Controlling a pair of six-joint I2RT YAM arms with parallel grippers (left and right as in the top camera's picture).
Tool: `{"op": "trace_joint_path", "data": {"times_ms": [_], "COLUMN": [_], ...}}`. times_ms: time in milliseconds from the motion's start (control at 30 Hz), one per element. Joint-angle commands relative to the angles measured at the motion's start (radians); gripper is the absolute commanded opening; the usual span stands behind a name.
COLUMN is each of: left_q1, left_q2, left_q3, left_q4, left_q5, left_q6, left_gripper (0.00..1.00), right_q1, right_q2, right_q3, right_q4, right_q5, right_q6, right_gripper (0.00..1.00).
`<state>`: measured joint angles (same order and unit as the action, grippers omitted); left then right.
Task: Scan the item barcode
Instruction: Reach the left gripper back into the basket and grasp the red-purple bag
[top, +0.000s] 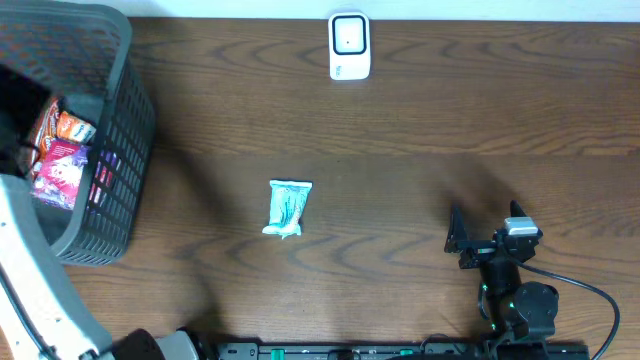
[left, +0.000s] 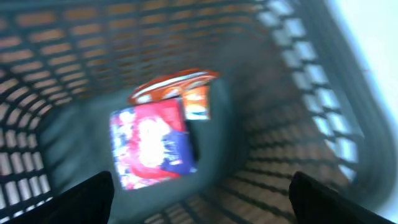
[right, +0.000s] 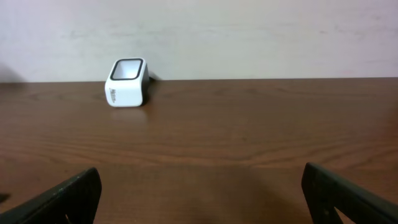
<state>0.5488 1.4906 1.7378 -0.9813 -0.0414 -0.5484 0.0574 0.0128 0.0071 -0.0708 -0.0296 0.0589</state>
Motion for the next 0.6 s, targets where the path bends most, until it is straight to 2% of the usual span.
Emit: {"op": "trace_joint_path", "data": {"times_ms": [0,567], "left_q1": [0.026,-0.029], "left_q2": [0.093,0.514], "left_q3": [-0.040,-0.040], "left_q4": [0.005,0.053], "left_q5": [-0.034,-0.087], "left_q6": [-0.061,-0.078], "left_gripper": [0.90,0.90], "right_q1": [0.006,0.006], "right_q2": [-0.003,-0.003], "right_q3": [-0.002,-0.002], "right_q4": [-0.004,-0.004], "right_q5": [0.002,0.002], "right_q6": [-0.012,-0.012], "right_gripper": [0.99,0.99]}}
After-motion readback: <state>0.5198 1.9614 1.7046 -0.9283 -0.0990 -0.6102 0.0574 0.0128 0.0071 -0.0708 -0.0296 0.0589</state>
